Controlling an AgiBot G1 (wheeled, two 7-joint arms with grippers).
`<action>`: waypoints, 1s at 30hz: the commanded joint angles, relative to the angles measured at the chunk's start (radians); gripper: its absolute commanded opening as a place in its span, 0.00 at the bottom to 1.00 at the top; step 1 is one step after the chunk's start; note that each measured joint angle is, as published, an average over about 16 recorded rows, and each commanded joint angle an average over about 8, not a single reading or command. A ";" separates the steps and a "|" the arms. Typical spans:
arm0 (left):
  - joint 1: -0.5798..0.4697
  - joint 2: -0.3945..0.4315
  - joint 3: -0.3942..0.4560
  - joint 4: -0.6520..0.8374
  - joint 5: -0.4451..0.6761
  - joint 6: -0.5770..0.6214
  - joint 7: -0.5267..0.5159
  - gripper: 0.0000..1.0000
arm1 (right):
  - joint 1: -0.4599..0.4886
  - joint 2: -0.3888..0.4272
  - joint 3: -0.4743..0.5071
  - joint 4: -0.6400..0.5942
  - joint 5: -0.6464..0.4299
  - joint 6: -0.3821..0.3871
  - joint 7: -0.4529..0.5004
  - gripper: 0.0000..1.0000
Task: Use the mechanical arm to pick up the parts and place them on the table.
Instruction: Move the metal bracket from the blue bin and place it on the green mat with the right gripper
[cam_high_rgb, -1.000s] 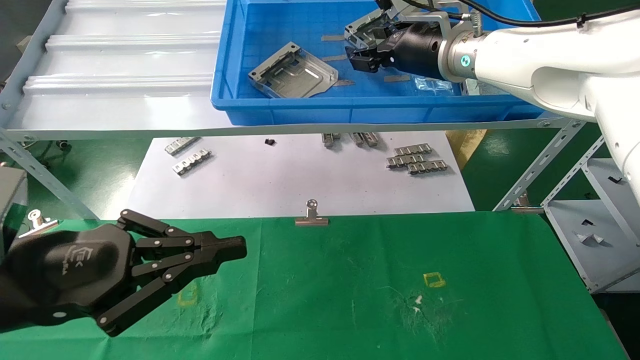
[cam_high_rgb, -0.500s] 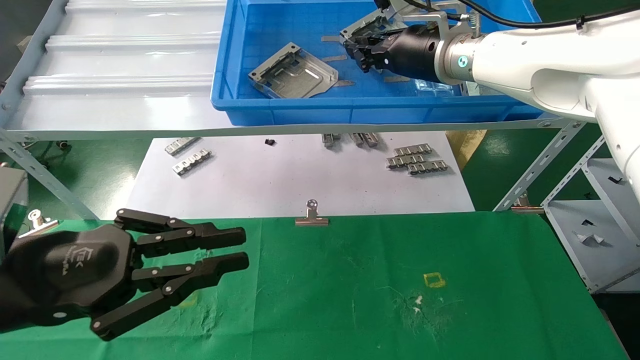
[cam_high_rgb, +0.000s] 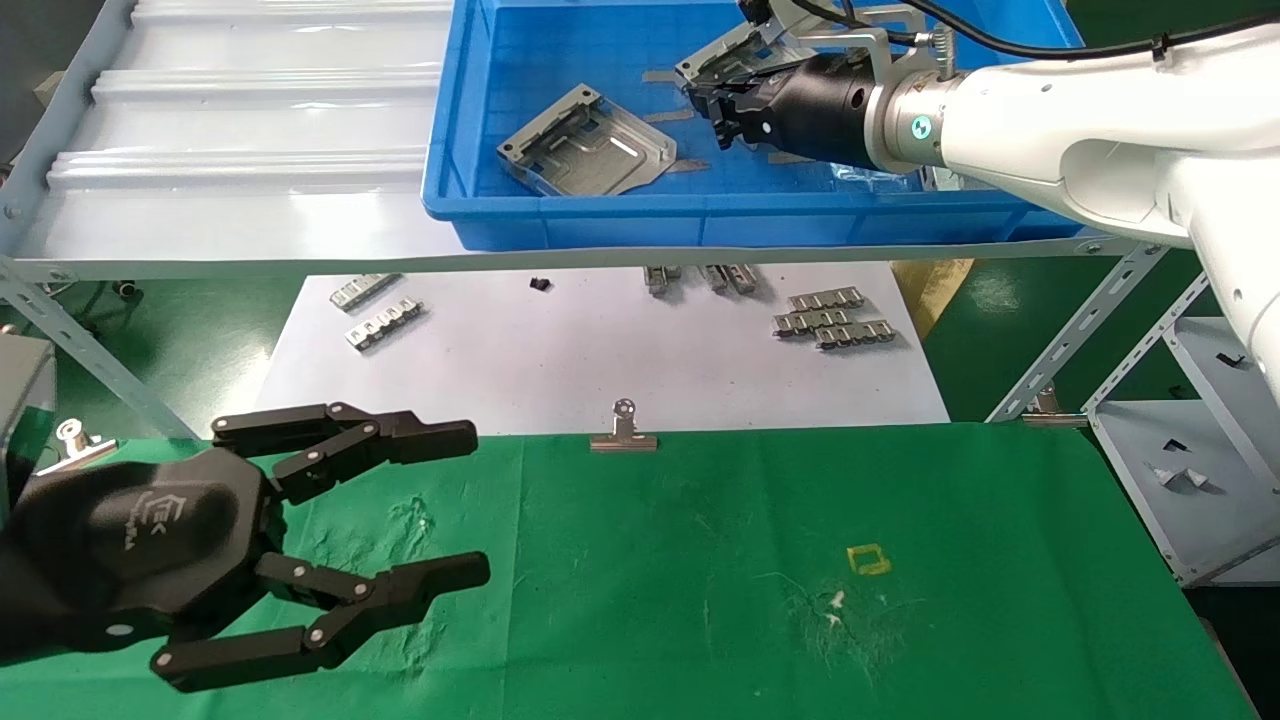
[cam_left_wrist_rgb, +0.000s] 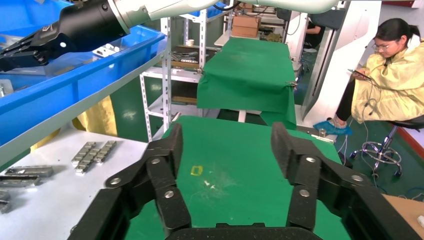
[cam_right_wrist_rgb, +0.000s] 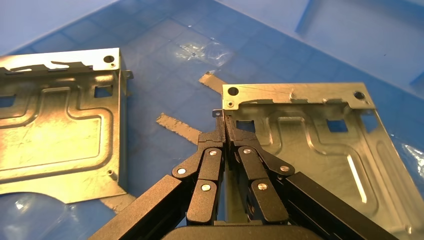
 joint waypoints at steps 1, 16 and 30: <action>0.000 0.000 0.000 0.000 0.000 0.000 0.000 1.00 | 0.001 0.000 -0.002 0.001 0.007 0.012 -0.008 0.00; 0.000 0.000 0.000 0.000 0.000 0.000 0.000 1.00 | 0.090 0.069 -0.015 0.006 0.033 -0.186 -0.141 0.00; 0.000 0.000 0.000 0.000 0.000 0.000 0.000 1.00 | 0.134 0.208 0.028 0.021 0.128 -0.658 -0.367 0.00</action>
